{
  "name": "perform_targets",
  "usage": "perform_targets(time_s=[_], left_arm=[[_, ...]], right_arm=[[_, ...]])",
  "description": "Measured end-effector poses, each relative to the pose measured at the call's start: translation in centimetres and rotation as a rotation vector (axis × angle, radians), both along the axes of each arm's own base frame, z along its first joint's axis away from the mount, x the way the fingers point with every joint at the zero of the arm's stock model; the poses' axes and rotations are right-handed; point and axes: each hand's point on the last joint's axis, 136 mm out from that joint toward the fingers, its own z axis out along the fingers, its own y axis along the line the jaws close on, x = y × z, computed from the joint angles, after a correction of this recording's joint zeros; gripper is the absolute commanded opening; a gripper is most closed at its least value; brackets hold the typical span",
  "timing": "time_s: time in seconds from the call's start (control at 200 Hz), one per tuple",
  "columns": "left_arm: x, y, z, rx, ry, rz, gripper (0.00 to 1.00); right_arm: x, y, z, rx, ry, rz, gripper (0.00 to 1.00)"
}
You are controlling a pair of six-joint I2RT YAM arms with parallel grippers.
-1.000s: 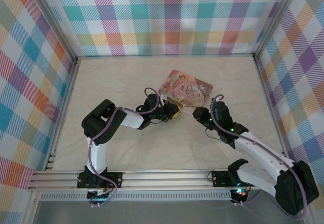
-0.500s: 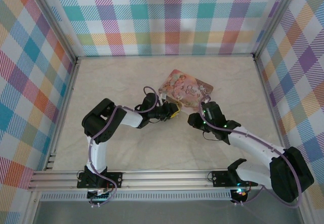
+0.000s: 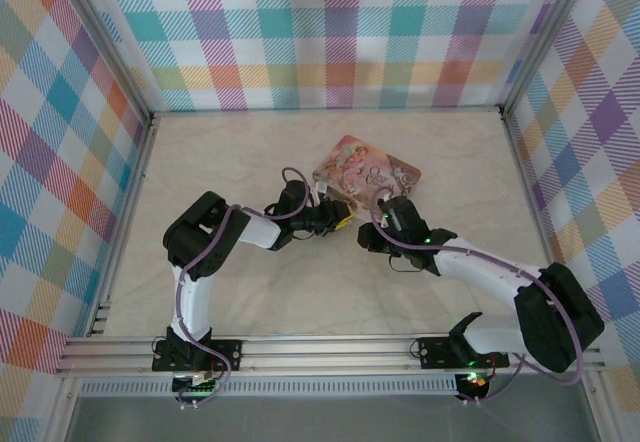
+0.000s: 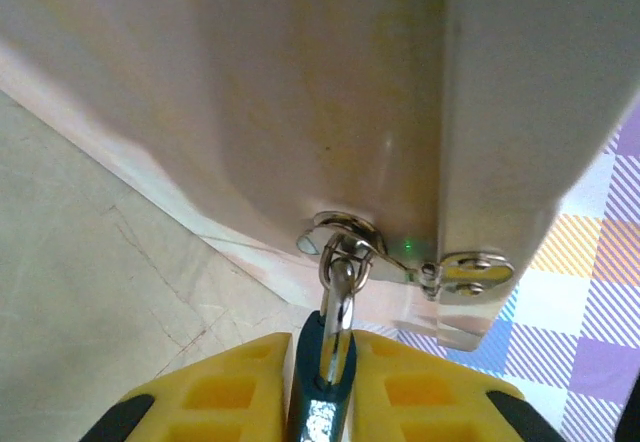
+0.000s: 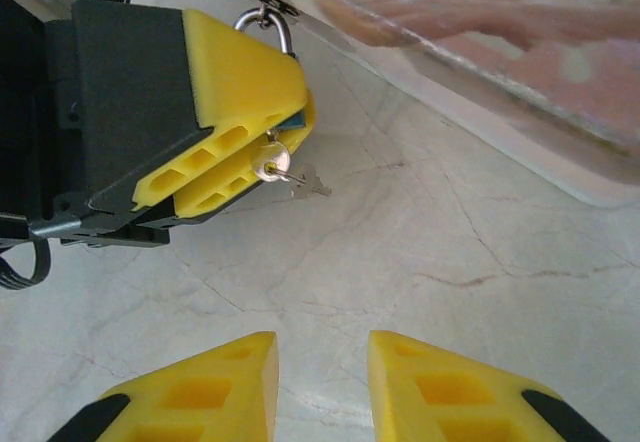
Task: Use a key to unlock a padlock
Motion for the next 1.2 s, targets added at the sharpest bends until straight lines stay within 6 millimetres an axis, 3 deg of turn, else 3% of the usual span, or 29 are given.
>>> perform_targets(time_s=[0.12,0.455,0.62,0.7,1.2], left_arm=[[0.1,0.0,-0.1,-0.001,0.003,-0.002,0.23],[0.6,0.4,-0.8,0.008,0.016,0.011,0.28],[1.3,0.7,-0.6,-0.001,0.009,0.019,0.17],[1.7,0.4,0.1,-0.024,-0.012,0.013,0.17],[2.1,0.4,0.2,-0.060,-0.006,0.009,0.15]], right_arm=[[0.8,1.2,0.3,-0.045,-0.051,0.046,0.46],[4.0,3.0,-0.2,-0.163,-0.119,0.094,0.45],[4.8,3.3,-0.6,-0.201,-0.131,0.109,0.44],[4.9,3.4,-1.1,-0.214,-0.127,0.112,0.44],[6.0,3.2,-1.5,-0.308,-0.141,0.134,0.41]])
